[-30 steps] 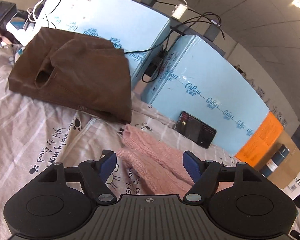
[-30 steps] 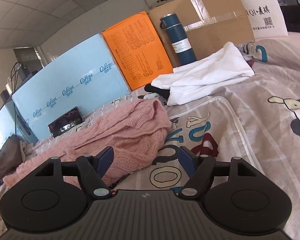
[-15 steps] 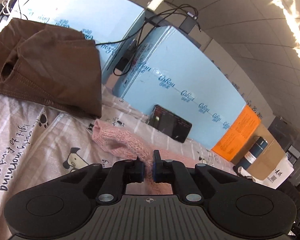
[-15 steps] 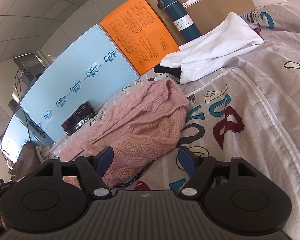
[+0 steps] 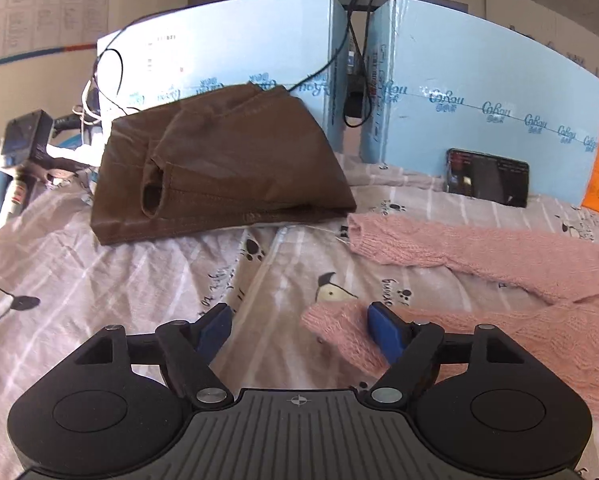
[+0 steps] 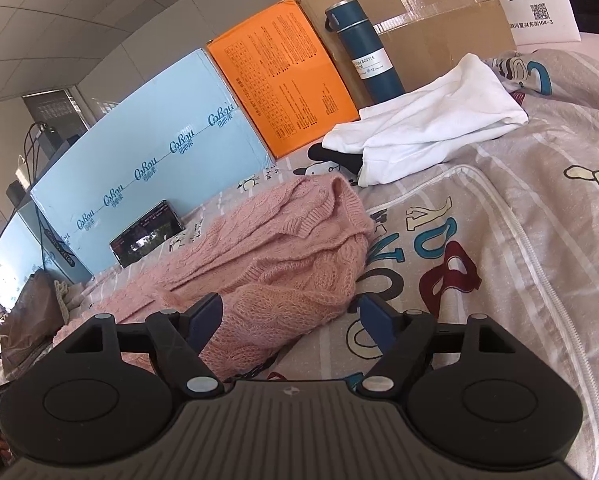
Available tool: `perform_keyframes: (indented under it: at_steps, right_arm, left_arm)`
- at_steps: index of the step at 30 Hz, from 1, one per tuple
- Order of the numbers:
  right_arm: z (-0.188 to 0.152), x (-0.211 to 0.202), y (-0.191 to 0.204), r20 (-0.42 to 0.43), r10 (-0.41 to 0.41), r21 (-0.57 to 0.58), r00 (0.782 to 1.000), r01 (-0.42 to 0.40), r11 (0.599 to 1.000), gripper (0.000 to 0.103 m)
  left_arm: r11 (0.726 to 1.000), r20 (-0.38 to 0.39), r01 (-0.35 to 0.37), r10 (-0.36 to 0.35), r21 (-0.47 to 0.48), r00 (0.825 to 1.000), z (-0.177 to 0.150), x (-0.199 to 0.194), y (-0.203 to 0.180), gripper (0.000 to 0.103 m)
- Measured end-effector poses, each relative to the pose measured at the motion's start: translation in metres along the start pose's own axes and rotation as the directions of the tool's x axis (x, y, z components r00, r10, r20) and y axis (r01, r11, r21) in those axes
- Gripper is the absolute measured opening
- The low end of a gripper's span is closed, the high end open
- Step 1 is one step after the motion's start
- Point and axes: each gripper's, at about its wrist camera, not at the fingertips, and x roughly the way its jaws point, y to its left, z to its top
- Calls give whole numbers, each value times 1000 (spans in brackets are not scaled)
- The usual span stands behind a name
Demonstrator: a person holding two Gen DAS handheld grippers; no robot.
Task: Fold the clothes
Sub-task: 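Release the sleeve and open both grippers above the flattened sweater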
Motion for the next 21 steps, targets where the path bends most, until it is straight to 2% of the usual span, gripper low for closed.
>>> perform_keyframes:
  at_steps: [1,2,3,4,5,6,7,8,11,14,16,17,19,21]
  right_arm:
    - [0,-2,3,11,6,-15,1000,-6,1000,75]
    - [1,-5,6,21,13,-30,1000,-12,999,74]
    - [1,-7,9,36,30,-44,999,-29,999,74]
    - [2,-9,14,57,63,-55,996,-60,997,74]
    - [3,-11,19,78,97,-66,992,-92,994,73]
    - [4,-12,24,95,132,-75,987,-125,989,72]
    - [6,-12,29,107,169,-78,980,-161,984,71]
    - [7,-10,35,104,204,-85,973,-196,977,70]
    - [8,6,56,28,299,-118,954,-294,949,65]
    - [1,34,83,-133,387,-141,913,-404,904,65]
    - [-5,51,95,-214,405,-161,889,-441,883,66]
    - [-8,58,102,-243,386,-184,890,-433,883,66]
    - [-12,68,114,-254,290,-269,923,-355,895,66]
    - [-15,76,119,-259,231,-344,938,-313,885,68]
  left_arm:
    - [1000,32,-18,18,1,999,3,-4,1,77]
    - [1000,69,8,-7,-6,998,8,-8,0,77]
    - [998,97,56,-55,-9,994,11,-13,-3,79]
    - [990,110,139,-137,-11,985,13,-16,-9,80]
    - [975,122,223,-220,-12,968,16,-20,-15,81]
    - [947,116,321,-318,-7,941,17,-21,-24,83]
    - [909,109,417,-414,-3,904,18,-23,-32,84]
    - [861,91,509,-508,10,857,18,-24,-46,84]
    - [779,6,622,-625,82,781,13,-19,-90,84]
    - [734,-102,661,-654,156,750,3,-10,-124,84]
    - [721,-175,665,-641,196,747,-4,-1,-138,85]
    - [727,-199,654,-623,208,756,-8,3,-142,85]
    - [739,-245,633,-585,231,773,-14,10,-144,86]
    - [732,-242,639,-593,236,768,-16,9,-140,89]
